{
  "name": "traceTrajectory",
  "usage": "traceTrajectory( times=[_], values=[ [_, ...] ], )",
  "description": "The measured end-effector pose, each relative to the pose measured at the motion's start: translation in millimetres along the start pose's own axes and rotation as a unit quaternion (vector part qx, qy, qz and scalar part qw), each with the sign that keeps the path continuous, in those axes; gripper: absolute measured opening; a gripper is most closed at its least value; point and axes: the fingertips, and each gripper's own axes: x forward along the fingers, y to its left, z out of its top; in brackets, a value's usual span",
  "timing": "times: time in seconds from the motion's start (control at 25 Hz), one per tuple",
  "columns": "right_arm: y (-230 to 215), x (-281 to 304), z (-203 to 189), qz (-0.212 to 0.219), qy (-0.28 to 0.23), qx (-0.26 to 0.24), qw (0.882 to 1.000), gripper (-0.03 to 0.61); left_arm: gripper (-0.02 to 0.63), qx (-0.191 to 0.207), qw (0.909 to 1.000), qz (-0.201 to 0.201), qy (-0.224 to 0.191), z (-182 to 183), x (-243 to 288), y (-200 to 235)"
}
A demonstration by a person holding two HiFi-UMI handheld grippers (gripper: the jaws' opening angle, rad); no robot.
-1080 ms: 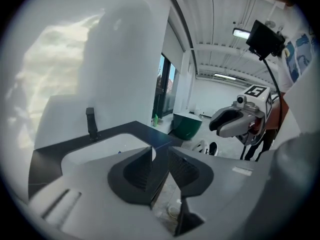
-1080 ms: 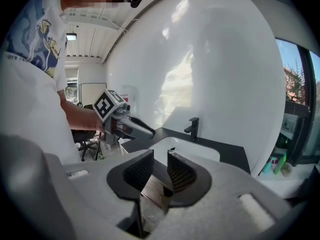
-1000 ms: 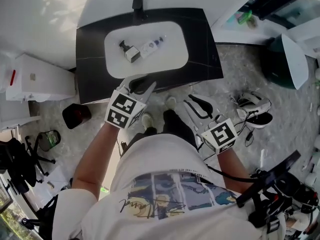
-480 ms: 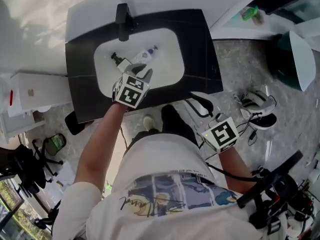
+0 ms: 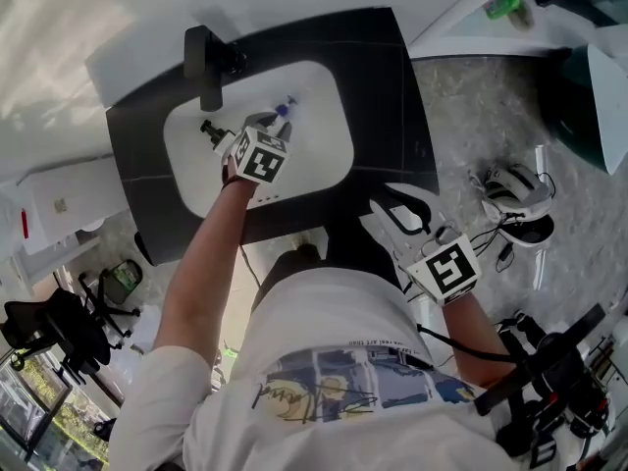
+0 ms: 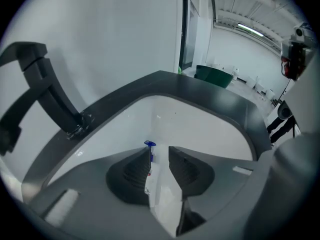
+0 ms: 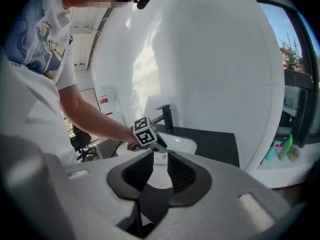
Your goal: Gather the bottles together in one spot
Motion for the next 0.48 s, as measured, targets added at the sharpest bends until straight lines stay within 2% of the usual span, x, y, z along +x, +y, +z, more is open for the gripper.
traceTrajectory(
  times=[0.48],
  values=[
    [-41,4,-19,-0.002,0.029,0.019,0.999,0.084,0.123,0.047,0.9945,0.006,0.094,-17,81,21]
  ],
)
